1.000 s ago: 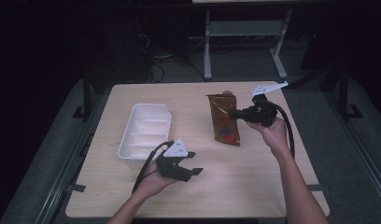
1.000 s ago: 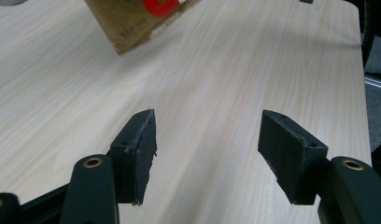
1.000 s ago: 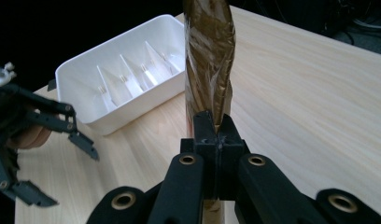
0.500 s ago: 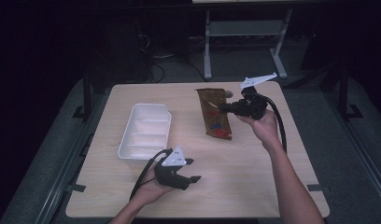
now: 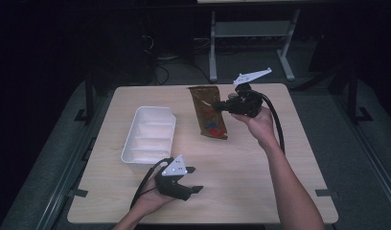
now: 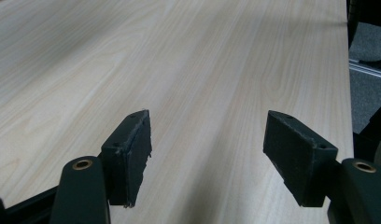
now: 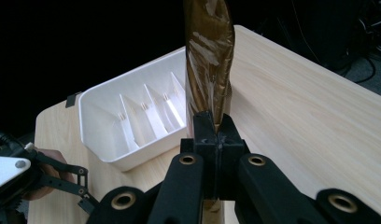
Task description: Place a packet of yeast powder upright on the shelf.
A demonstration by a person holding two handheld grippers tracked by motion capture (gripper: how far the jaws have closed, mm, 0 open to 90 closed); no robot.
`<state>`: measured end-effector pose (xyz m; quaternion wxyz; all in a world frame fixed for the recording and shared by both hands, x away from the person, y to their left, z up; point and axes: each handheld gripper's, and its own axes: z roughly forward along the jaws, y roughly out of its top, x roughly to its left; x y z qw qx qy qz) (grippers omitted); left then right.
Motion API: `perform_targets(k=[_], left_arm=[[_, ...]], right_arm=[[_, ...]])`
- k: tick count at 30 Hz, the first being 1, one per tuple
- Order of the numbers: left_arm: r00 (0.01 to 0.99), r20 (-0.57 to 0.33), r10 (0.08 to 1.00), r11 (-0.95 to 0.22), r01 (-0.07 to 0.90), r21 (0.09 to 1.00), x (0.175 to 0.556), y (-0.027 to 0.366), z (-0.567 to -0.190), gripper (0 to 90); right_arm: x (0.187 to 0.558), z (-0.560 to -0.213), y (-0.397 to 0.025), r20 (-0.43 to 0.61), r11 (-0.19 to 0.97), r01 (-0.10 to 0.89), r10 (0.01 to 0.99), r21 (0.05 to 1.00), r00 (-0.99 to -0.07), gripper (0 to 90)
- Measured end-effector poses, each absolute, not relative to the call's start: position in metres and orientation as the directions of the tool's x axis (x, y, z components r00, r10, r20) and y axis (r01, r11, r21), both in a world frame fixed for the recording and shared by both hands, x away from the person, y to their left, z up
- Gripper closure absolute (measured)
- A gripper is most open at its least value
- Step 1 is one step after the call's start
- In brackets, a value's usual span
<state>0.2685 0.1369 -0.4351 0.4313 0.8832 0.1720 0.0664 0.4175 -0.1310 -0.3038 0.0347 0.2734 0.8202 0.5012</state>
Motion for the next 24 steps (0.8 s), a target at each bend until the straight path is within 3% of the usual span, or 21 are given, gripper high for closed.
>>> perform_targets(k=[12,24], left_arm=[[0.928,-0.016,0.372,-0.579,0.245,0.778,0.26,0.147,-0.44,29.7],[0.929,-0.014,0.37,-0.579,0.243,0.778,0.255,0.15,-0.441,28.3]], right_arm=[[0.421,-0.293,-0.109,0.223,0.333,0.392,0.447,0.857,-0.867,89.9],[0.424,-0.279,-0.061,0.216,0.348,0.345,0.358,0.872,-0.908,89.9]])
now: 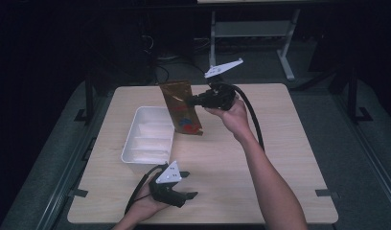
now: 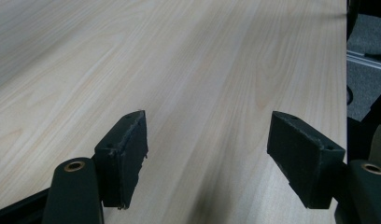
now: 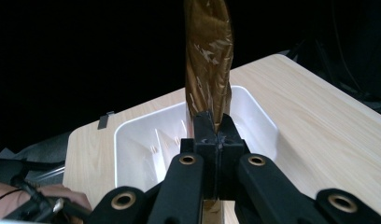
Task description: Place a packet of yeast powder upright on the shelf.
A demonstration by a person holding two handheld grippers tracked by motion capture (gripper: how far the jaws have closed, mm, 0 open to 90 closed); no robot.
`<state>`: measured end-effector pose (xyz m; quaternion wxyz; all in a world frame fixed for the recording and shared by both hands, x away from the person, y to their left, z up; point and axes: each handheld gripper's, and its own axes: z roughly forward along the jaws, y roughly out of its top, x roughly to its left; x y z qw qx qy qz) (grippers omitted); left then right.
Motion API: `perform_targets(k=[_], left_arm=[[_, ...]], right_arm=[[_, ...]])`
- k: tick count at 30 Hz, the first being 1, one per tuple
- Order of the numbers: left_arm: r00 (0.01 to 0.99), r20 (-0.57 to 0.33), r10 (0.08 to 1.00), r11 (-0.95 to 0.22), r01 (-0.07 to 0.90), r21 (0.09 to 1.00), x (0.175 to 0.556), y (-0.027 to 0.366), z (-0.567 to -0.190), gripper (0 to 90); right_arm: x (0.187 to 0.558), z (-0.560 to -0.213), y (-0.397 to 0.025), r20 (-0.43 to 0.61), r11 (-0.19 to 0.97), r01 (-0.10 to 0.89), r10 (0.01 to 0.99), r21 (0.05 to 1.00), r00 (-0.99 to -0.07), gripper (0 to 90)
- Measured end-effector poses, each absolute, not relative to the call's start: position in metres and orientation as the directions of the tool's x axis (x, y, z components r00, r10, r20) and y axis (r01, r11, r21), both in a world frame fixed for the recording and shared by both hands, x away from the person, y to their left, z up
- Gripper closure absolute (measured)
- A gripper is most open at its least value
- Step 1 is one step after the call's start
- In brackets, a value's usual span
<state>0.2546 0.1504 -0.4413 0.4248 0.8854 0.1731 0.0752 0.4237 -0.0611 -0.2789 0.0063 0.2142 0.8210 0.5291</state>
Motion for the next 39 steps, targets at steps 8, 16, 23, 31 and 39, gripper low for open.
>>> perform_targets(k=[8,16,23,31,39], left_arm=[[0.93,-0.01,0.367,-0.587,0.24,0.773,0.249,0.157,-0.443,27.9],[0.931,-0.017,0.364,-0.593,0.245,0.767,0.245,0.162,-0.445,27.9],[0.932,-0.023,0.361,-0.601,0.251,0.759,0.243,0.163,-0.45,27.8],[0.931,-0.011,0.366,-0.61,0.249,0.752,0.244,0.166,-0.453,27.6],[0.932,-0.011,0.362,-0.615,0.247,0.749,0.243,0.165,-0.454,27.6]], right_arm=[[0.428,-0.281,-0.02,0.219,0.373,0.333,0.316,0.866,-0.923,89.9],[0.433,-0.29,0.006,0.23,0.381,0.339,0.302,0.86,-0.925,89.9],[0.438,-0.297,0.02,0.245,0.373,0.35,0.299,0.859,-0.922,89.8],[0.44,-0.307,0.036,0.265,0.368,0.363,0.29,0.856,-0.919,89.8],[0.441,-0.317,0.047,0.279,0.368,0.371,0.281,0.853,-0.919,89.7]])
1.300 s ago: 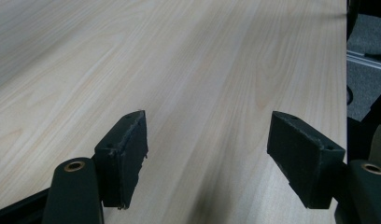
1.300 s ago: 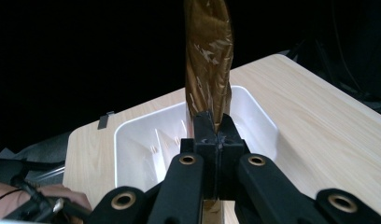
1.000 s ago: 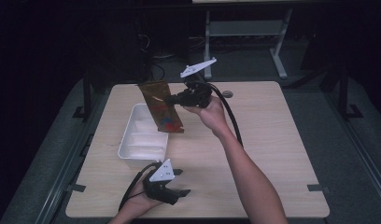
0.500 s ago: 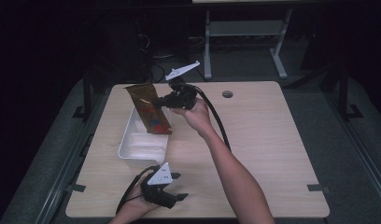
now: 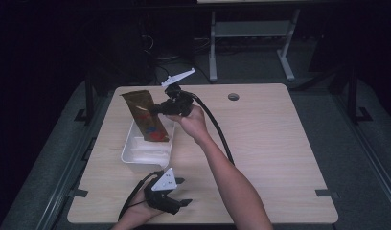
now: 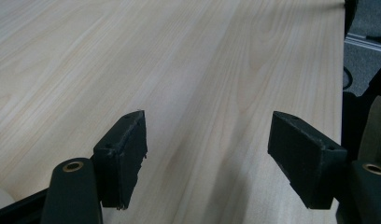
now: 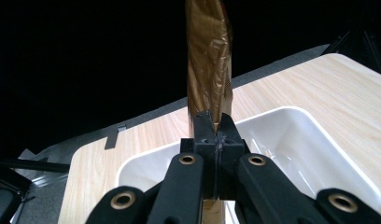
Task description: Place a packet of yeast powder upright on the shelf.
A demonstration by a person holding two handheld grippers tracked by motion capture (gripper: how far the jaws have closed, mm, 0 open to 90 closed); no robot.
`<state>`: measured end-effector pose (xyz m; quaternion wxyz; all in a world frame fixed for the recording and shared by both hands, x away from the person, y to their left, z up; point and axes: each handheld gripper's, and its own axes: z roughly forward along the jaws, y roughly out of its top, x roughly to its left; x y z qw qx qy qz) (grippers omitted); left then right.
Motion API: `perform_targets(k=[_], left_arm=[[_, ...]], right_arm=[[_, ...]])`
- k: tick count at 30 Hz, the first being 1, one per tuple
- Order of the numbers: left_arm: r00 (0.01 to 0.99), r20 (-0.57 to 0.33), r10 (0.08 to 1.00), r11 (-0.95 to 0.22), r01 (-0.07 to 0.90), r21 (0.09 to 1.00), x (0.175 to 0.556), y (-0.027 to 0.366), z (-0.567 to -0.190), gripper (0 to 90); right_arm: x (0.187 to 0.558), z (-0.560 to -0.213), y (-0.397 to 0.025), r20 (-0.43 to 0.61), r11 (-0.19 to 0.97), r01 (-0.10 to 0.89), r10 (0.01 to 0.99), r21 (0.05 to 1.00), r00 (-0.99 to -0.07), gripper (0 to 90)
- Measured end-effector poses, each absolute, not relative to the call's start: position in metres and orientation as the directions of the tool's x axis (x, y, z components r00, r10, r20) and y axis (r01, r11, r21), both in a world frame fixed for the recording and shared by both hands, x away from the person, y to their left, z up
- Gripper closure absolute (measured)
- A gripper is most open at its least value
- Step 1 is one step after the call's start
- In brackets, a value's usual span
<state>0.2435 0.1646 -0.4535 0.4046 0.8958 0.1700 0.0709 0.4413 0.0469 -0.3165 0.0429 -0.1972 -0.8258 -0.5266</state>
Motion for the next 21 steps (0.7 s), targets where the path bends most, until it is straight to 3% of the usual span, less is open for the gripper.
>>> perform_targets(k=[21], left_arm=[[0.934,-0.017,0.358,-0.609,0.247,0.754,0.244,0.164,-0.453,27.4]], right_arm=[[0.443,-0.348,0.064,0.304,0.371,0.391,0.272,0.842,-0.913,89.5]])
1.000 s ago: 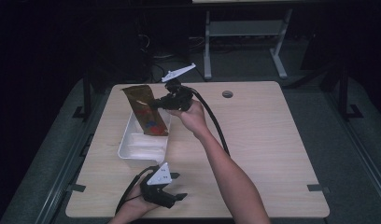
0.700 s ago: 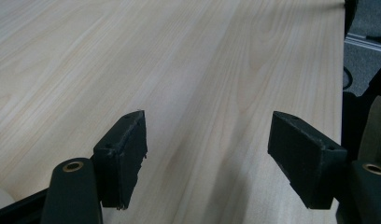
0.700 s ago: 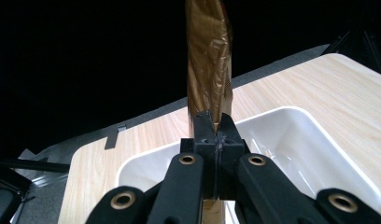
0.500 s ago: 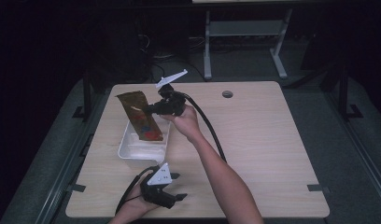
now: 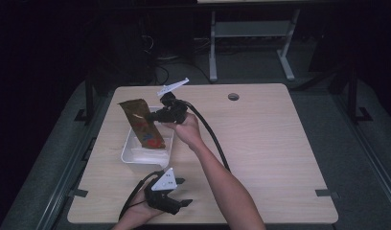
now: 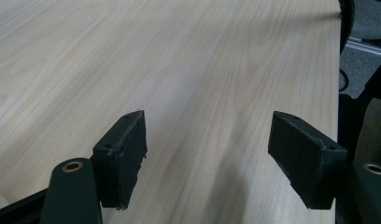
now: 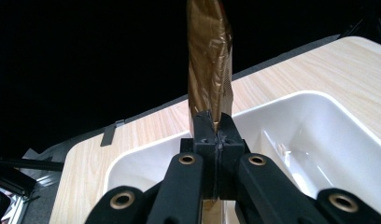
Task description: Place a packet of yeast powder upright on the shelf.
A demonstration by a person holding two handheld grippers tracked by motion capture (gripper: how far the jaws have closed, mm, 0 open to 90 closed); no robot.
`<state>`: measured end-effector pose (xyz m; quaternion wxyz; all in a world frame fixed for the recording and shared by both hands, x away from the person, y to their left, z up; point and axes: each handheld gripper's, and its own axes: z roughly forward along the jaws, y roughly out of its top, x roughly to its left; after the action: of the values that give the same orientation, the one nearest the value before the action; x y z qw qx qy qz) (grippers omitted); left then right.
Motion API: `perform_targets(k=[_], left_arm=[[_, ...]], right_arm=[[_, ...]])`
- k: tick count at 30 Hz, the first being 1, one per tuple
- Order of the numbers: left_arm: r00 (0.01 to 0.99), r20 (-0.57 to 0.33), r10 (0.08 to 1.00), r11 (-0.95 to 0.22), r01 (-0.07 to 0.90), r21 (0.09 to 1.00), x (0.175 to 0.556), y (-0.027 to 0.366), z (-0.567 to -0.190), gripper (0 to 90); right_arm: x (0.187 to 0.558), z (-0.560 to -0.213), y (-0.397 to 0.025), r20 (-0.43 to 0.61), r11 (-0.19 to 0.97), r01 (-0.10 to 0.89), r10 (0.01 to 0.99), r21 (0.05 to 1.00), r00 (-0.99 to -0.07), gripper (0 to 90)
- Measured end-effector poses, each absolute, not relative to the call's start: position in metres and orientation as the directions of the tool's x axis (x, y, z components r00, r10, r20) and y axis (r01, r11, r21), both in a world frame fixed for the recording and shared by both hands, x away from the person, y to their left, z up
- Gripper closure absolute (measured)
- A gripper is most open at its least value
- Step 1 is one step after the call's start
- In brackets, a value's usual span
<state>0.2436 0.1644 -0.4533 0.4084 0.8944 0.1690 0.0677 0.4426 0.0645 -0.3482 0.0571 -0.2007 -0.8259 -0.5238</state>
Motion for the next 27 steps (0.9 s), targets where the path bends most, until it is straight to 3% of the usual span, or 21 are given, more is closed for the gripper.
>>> perform_targets(k=[27], left_arm=[[0.934,-0.027,0.356,-0.611,0.254,0.75,0.245,0.164,-0.455,27.5]], right_arm=[[0.443,-0.388,0.063,0.354,0.336,0.439,0.286,0.833,-0.89,88.9]])
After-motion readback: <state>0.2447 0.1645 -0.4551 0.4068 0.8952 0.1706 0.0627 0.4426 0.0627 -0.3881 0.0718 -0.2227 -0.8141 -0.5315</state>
